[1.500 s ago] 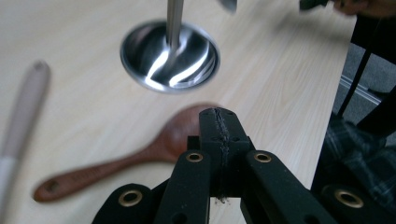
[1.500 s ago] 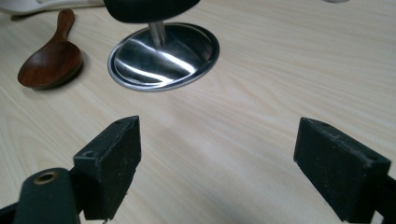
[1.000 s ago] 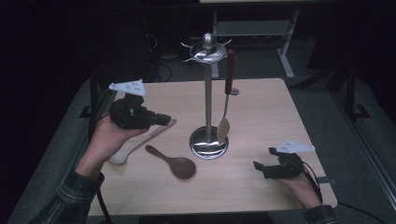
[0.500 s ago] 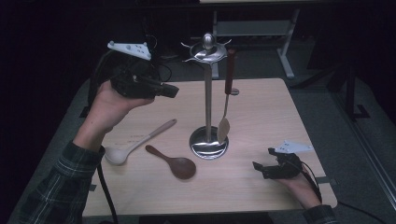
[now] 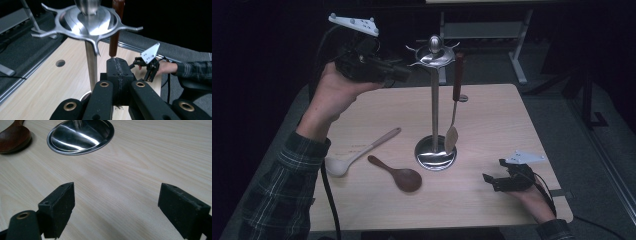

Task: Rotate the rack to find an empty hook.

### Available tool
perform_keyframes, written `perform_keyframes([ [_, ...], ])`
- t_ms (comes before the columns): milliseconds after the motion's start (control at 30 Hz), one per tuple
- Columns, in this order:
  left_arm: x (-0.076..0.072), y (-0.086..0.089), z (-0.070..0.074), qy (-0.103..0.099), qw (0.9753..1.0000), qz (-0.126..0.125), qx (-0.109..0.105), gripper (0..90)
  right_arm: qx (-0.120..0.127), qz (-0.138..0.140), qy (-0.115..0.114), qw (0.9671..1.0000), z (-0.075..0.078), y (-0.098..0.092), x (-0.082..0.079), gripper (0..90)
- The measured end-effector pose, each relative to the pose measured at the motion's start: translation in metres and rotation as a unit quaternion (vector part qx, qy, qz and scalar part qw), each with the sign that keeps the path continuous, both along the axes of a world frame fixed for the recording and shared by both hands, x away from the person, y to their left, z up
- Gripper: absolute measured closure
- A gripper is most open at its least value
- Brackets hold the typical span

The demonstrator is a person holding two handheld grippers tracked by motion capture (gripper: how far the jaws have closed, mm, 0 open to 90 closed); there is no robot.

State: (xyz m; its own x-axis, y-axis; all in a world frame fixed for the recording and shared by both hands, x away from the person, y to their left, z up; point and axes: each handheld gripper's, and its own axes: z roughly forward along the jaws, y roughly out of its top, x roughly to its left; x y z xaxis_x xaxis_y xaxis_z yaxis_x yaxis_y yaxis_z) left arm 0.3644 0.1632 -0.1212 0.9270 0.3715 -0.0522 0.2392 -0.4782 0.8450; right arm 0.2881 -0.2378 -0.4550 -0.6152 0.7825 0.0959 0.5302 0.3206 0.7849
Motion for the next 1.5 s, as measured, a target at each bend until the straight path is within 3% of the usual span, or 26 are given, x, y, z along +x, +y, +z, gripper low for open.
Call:
perform_keyframes([
  [433, 0.005, -0.005, 0.004, -0.017, 0.9998, 0.009, -0.003, 90.0, 0.0, 0.0, 0.0, 1.0, 0.0, -0.001, 0.0, 13.8],
  [767, 0.013, 0.001, 0.004, -0.025, 0.9992, 0.031, 0.002, 90.0, 0.003, 0.003, 0.001, 1.0, 0.0, 0.0, 0.0, 13.9],
  [1500, 0.046, 0.004, 0.003, -0.029, 0.9968, 0.074, -0.004, 90.0, 0.008, 0.006, 0.004, 0.9999, 0.0, -0.001, 0.001, 13.9],
])
